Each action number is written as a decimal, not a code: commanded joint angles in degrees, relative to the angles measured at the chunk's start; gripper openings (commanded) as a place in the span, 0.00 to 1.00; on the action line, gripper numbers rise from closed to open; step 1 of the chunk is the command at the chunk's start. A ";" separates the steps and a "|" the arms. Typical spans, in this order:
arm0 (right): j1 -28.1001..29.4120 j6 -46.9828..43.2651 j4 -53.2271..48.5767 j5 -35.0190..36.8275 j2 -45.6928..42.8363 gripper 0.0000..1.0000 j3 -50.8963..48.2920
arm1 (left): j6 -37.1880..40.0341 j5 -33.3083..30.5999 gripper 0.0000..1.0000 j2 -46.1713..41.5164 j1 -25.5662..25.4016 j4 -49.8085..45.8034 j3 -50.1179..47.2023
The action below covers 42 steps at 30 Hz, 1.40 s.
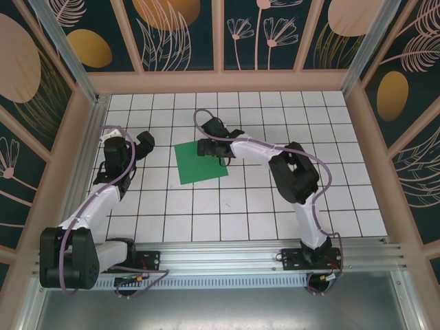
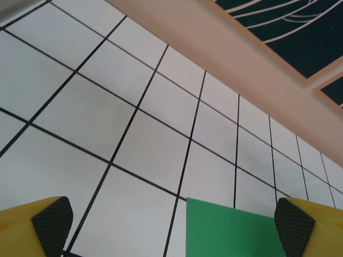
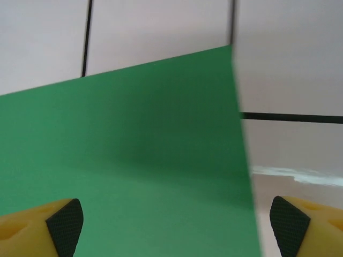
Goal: Fold a paper plane with a square sheet of paper (pick it up from the middle)
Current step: Move the square sheet of paper to the center of the table.
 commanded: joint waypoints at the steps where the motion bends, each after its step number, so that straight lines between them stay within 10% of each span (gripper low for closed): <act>1: 1.01 -0.07 -7.54 1.72 4.19 0.93 6.09 | -0.68 0.61 0.99 1.12 0.28 -4.07 2.21; 23: 1.43 -1.49 -9.11 -3.55 -11.92 0.92 -15.06 | -5.18 13.02 0.92 5.78 -5.05 -11.06 4.83; 42: -4.77 23.78 -6.00 -5.75 -13.67 0.80 -15.97 | -5.85 18.20 0.36 29.34 -20.32 -13.00 19.73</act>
